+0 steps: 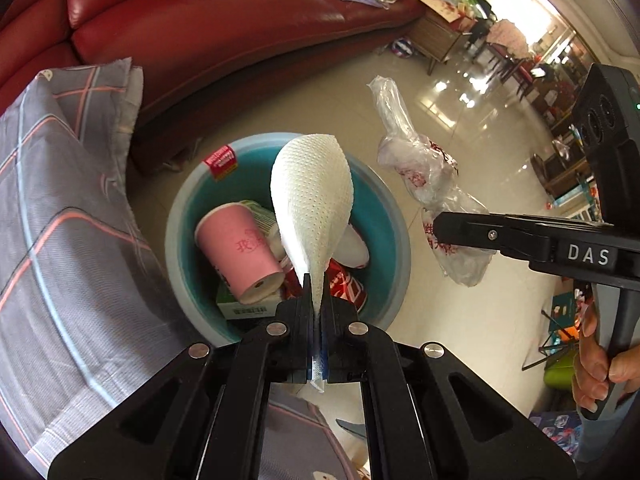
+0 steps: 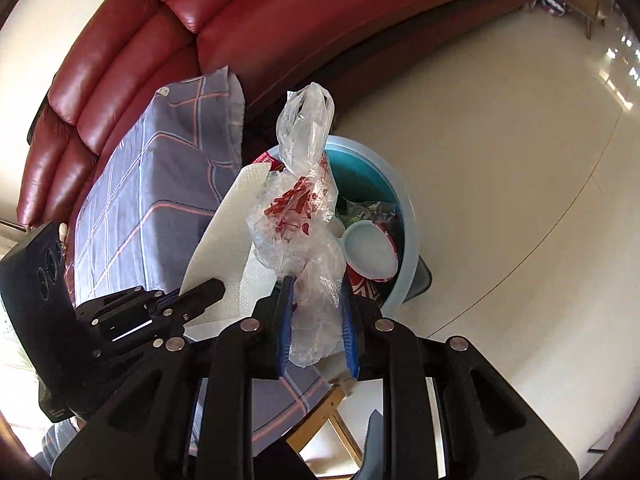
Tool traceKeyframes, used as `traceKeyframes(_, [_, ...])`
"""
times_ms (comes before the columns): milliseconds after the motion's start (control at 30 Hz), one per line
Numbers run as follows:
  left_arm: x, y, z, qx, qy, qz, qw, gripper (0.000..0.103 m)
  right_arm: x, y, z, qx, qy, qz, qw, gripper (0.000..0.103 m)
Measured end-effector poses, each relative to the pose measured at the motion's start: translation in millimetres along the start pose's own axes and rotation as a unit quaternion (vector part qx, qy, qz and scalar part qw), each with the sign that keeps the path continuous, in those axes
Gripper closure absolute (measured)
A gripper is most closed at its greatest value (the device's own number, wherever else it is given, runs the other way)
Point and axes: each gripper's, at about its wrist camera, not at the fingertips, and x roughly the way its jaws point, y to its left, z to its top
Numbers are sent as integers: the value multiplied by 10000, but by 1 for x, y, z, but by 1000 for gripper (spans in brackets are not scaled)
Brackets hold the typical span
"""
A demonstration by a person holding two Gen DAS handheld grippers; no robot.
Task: Collect trash
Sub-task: 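Carry towel and bag over the bin and open both tools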
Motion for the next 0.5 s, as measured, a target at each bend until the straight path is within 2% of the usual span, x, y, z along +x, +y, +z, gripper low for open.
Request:
traceKeyframes(67, [12,1,2,-16,92,-23,10000,98,3,-4,3,30,40,-22,10000,83])
traceKeyframes(133, [22,5,3,-72,164,-29,9998,87,5,-5,6,37,74,-39,10000,83])
traceKeyframes(200, [25,10,1,-137,153,171,9996,42,9,-4,9,34,110,-53,9999,83])
traceKeyframes(267, [22,14,0,-179,20,404,9990,21,13,-3,12,12,153,-46,9999,82])
traceKeyframes(300, [19,16,0,-194,-31,465,9987,15,15,-2,12,0,179,-44,9998,82])
traceKeyframes(500, [-1,31,-2,-294,-141,537,9980,9,31,6,17,-32,274,33,9996,82])
